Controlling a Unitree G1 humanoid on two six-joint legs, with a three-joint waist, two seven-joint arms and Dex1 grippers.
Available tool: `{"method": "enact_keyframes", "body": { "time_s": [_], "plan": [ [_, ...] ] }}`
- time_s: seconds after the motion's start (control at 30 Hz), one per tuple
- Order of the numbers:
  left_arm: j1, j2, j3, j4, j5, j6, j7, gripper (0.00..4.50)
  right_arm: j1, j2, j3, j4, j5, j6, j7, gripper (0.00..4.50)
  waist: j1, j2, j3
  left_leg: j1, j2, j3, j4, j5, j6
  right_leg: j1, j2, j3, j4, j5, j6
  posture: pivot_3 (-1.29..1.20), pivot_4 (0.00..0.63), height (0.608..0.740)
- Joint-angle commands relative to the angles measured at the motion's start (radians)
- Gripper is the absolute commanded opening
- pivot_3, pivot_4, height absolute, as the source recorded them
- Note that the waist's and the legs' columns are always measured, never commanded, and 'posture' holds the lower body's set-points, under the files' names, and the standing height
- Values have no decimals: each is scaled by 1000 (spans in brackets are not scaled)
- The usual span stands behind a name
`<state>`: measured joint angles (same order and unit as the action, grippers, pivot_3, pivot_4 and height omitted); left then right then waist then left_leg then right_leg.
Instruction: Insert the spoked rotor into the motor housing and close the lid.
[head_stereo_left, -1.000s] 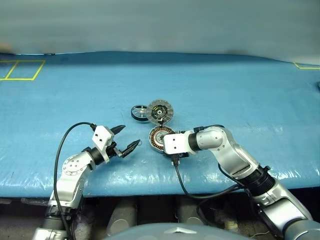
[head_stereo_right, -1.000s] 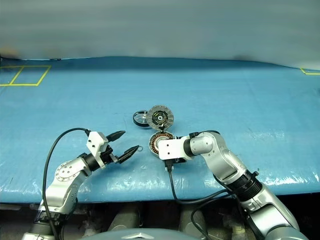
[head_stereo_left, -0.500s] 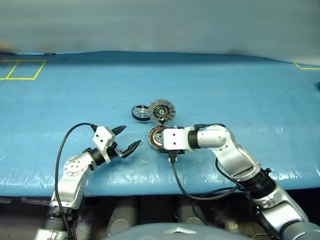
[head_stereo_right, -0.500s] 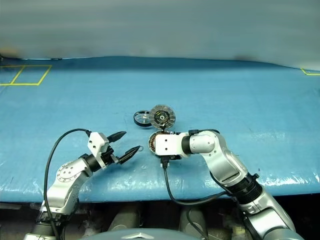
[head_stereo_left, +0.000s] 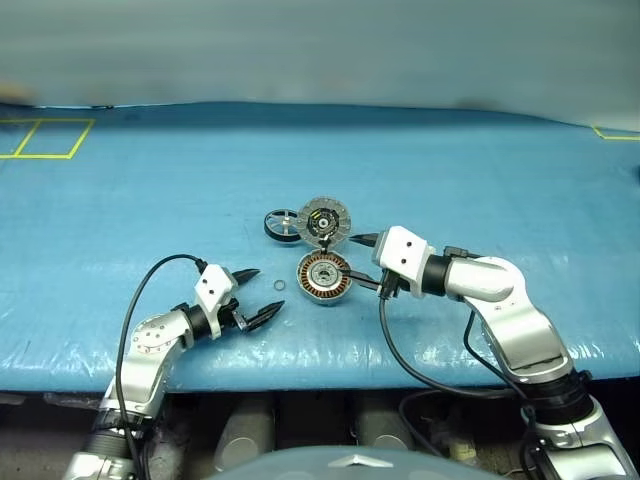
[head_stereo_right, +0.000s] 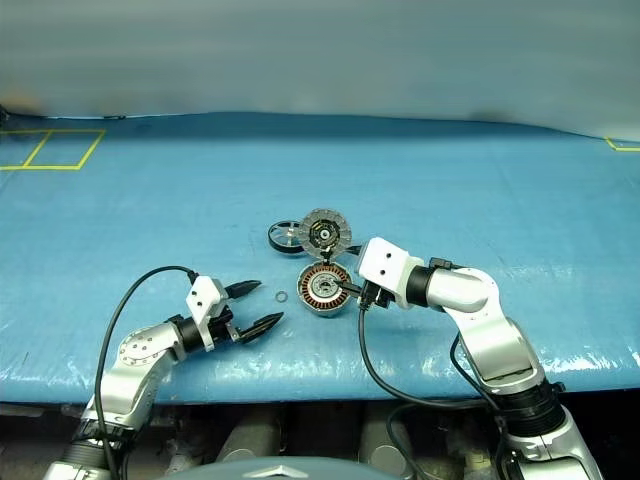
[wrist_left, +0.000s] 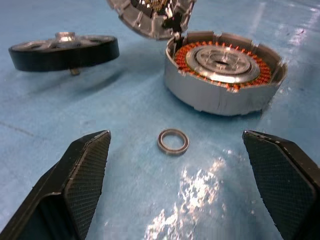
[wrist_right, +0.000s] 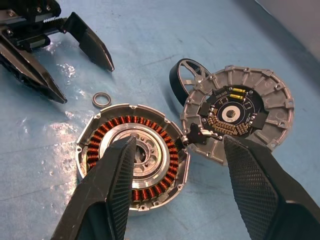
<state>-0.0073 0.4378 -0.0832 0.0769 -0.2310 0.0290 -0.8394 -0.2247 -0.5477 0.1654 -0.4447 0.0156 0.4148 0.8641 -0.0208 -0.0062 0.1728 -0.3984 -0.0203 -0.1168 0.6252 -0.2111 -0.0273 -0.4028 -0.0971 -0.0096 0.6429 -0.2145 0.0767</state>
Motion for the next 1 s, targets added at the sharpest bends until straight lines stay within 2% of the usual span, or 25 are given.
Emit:
{"method": "enact_keyframes", "body": {
  "time_s": [0.03,0.07,0.3,0.63,0.73,0.8,0.93,1.0],
  "plan": [
    [-46,-17,-12,63,49,-26,37,4096,-9,-5,-14,-53,18,-9,-27,2922,3,0,0,0,0,0,0,0,0,0,0,0,0,0,0,0,150,740],
    [-60,-25,-23,76,58,-16,42,3874,-10,-8,-8,-53,15,-8,-31,2922,5,0,0,0,0,0,1,0,0,1,0,0,0,0,0,0,150,740],
    [-115,-61,-99,156,148,-12,74,1543,-27,-10,25,-55,20,-11,-31,2922,9,2,-1,2,0,0,2,0,0,4,0,0,0,0,0,0,150,740],
    [-97,-96,-70,156,96,-20,66,1543,-26,-26,28,-50,28,-10,-41,2922,9,3,-2,2,-1,0,2,0,0,4,0,0,-1,0,0,0,150,740],
    [-104,-100,-54,165,104,-34,93,2132,-28,-26,37,-45,31,-10,-43,2922,9,3,-2,2,-1,0,2,0,0,4,0,0,-1,0,0,0,150,740],
    [-112,-107,-51,175,104,-39,95,2770,-31,-26,41,-44,34,-11,-42,2922,9,3,-2,2,-1,0,2,0,0,4,0,0,-1,0,0,0,150,740],
    [-122,-104,-74,178,93,-4,43,2770,-36,-26,46,-42,38,-14,-42,2922,10,3,-2,3,-1,0,2,0,0,4,0,0,0,0,0,0,150,740],
    [-140,-113,-74,203,124,-11,79,2770,-37,-27,47,-38,37,-15,-45,2922,10,3,-2,3,-1,0,3,0,0,5,0,0,0,0,0,0,150,740]
  ]
}}
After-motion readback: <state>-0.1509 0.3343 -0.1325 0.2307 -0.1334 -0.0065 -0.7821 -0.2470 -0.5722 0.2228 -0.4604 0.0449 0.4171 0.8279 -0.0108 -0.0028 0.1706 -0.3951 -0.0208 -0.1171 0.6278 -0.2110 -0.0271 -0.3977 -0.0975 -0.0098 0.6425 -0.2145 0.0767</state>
